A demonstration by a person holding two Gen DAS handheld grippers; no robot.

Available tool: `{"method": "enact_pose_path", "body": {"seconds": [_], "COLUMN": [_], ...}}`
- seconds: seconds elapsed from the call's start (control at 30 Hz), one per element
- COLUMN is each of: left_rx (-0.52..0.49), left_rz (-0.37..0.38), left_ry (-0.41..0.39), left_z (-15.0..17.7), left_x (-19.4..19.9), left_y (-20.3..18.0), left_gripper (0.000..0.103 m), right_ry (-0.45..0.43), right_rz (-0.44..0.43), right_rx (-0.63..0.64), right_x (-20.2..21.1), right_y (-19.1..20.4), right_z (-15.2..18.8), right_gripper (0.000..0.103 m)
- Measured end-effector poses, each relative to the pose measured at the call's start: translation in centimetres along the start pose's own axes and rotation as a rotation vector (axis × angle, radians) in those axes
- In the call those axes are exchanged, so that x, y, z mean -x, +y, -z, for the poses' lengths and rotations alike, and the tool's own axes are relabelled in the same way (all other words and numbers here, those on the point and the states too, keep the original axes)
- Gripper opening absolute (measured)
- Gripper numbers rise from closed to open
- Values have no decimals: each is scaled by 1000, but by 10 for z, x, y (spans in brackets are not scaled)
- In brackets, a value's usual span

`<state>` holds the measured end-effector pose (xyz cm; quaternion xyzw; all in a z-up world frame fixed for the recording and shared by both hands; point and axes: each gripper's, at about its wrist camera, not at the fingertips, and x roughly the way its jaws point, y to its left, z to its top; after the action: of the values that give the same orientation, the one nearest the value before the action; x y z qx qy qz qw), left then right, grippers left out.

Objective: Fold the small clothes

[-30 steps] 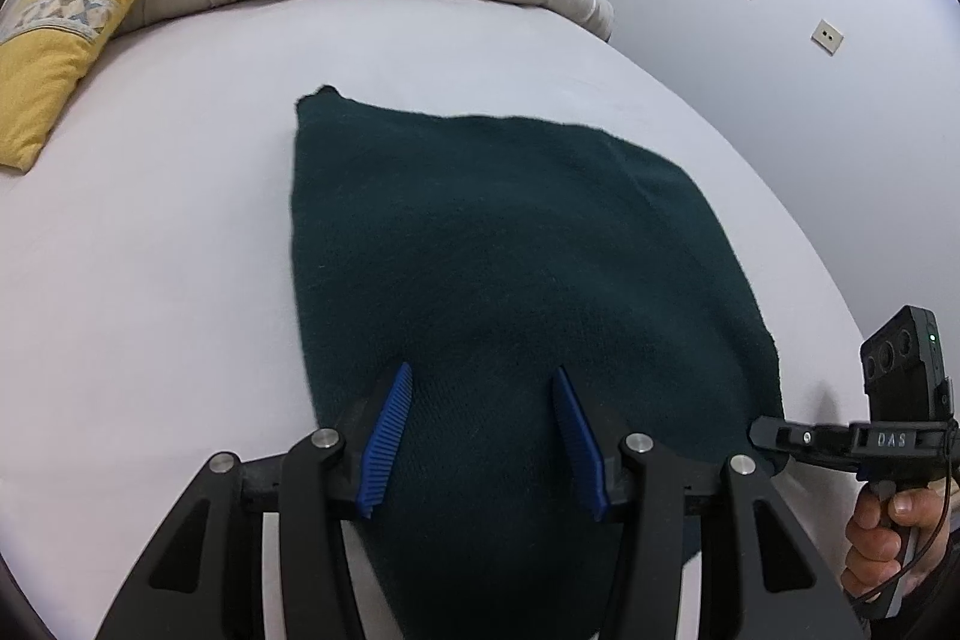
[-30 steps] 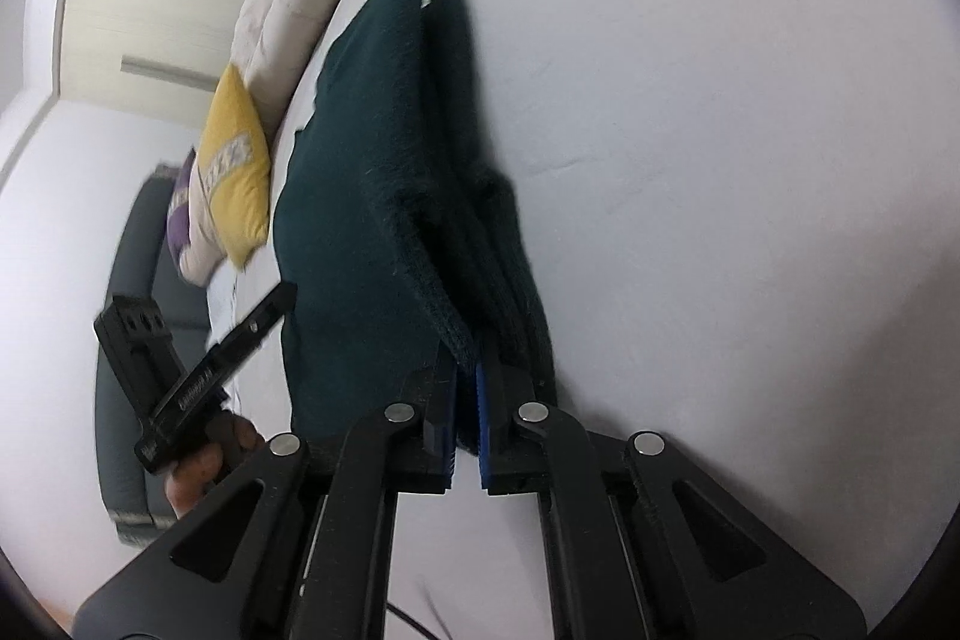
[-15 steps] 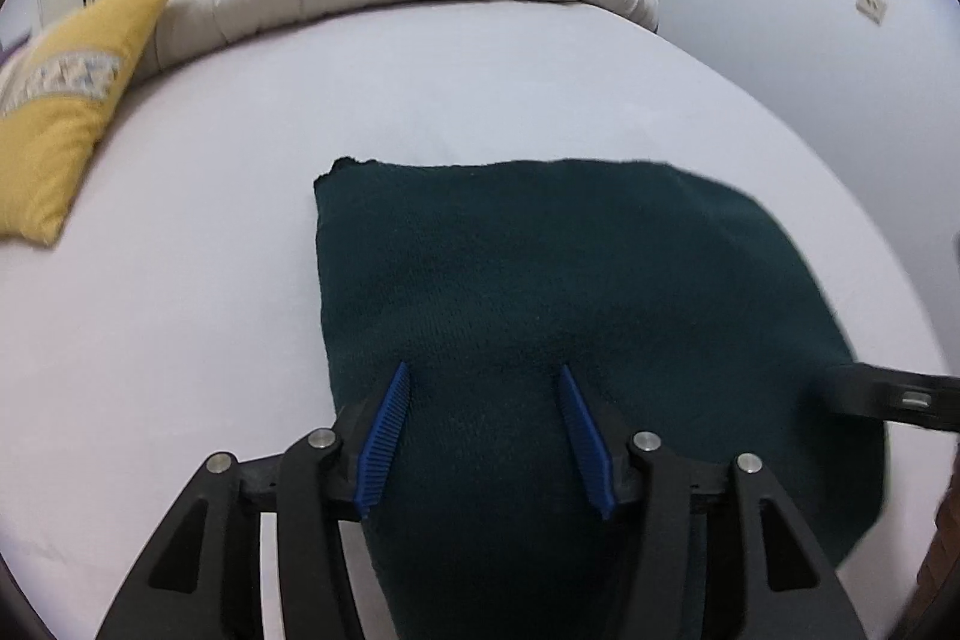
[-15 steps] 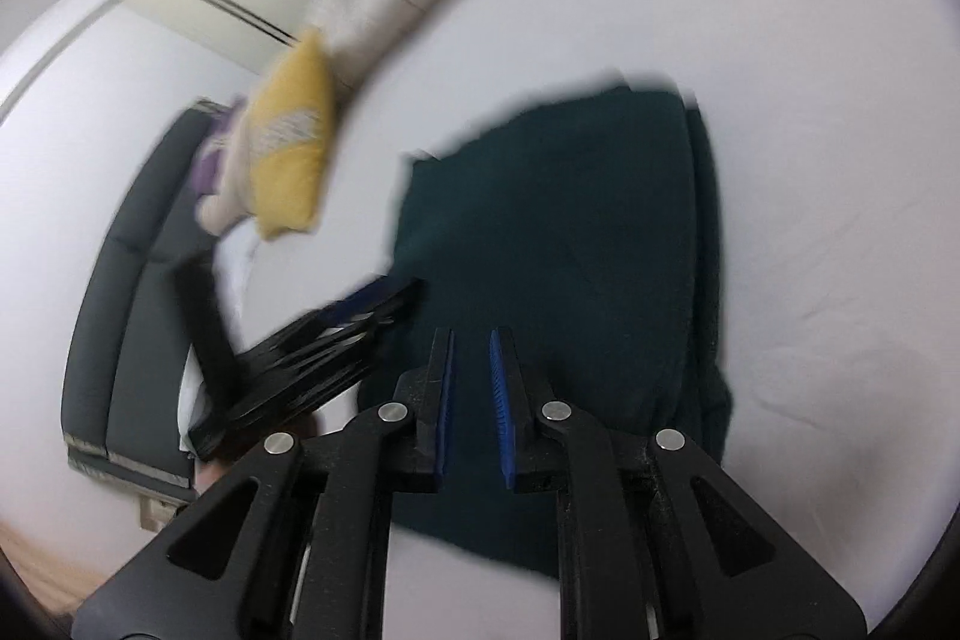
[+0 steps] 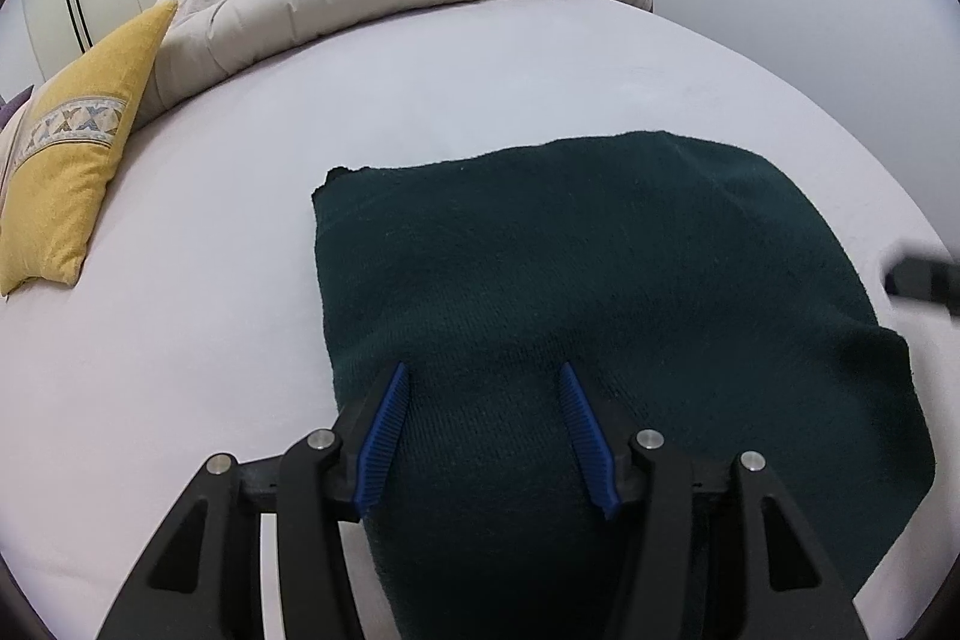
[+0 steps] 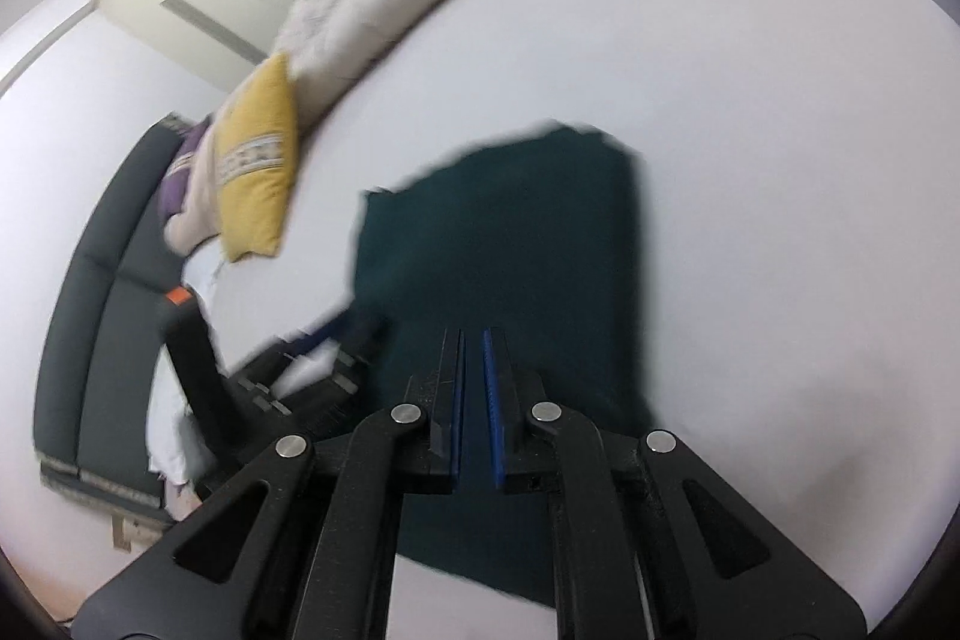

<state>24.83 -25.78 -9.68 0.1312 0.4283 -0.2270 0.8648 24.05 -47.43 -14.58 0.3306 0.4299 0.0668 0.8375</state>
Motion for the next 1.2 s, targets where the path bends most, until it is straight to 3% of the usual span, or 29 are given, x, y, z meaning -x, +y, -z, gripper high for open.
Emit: {"method": "enact_pose_path", "body": {"seconds": [0.1, 0.2, 0.3, 0.43, 0.53, 0.67, 0.73, 0.83, 0.9, 1.03, 1.1, 1.2], "left_rx": [0, -3, -8, -11, -9, -10, -8, -5, -2, 2, 2, -5], "left_rz": [4, 2, 3, -1, 2, 0, 0, 1, 0, -5, -8, -14], "left_ry": [0, -1, 0, -2, -5, -7, -9, -7, -7, -14, -17, -17], "left_z": [0, 0, 0, 1, 2, 1, 2, 1, 1, 2, 3, 4], "left_x": [0, -1, -1, -1, -2, -2, -2, -1, -1, -1, -1, -1], "left_y": [1, 1, 1, -1, -1, 0, 0, 1, 1, 2, 2, 0], "left_gripper": [57, 57, 58, 58, 58, 58, 58, 58, 58, 58, 58, 58], "right_ry": [32, 106, 134, 49, -6, -56, -82, -131, -154, -61, 0, 67], "right_rz": [-30, -56, -7, -29, 60, -5, 9, 74, 35, -114, -111, -88], "right_rx": [44, -19, -78, -158, -194, -265, -260, -251, -184, -54, -17, -21], "right_x": [-22, -61, -89, -87, -81, -69, -61, -34, -13, 4, -1, -14], "right_y": [17, 15, -3, -31, -52, -83, -84, -77, -55, -11, -4, -18], "right_z": [-27, -47, -58, -75, -81, -77, -75, -65, -51, -5, 17, 51], "right_gripper": [8, 8, 2, 0, 0, 0, 0, 8, 8, 13, 22, 22]}}
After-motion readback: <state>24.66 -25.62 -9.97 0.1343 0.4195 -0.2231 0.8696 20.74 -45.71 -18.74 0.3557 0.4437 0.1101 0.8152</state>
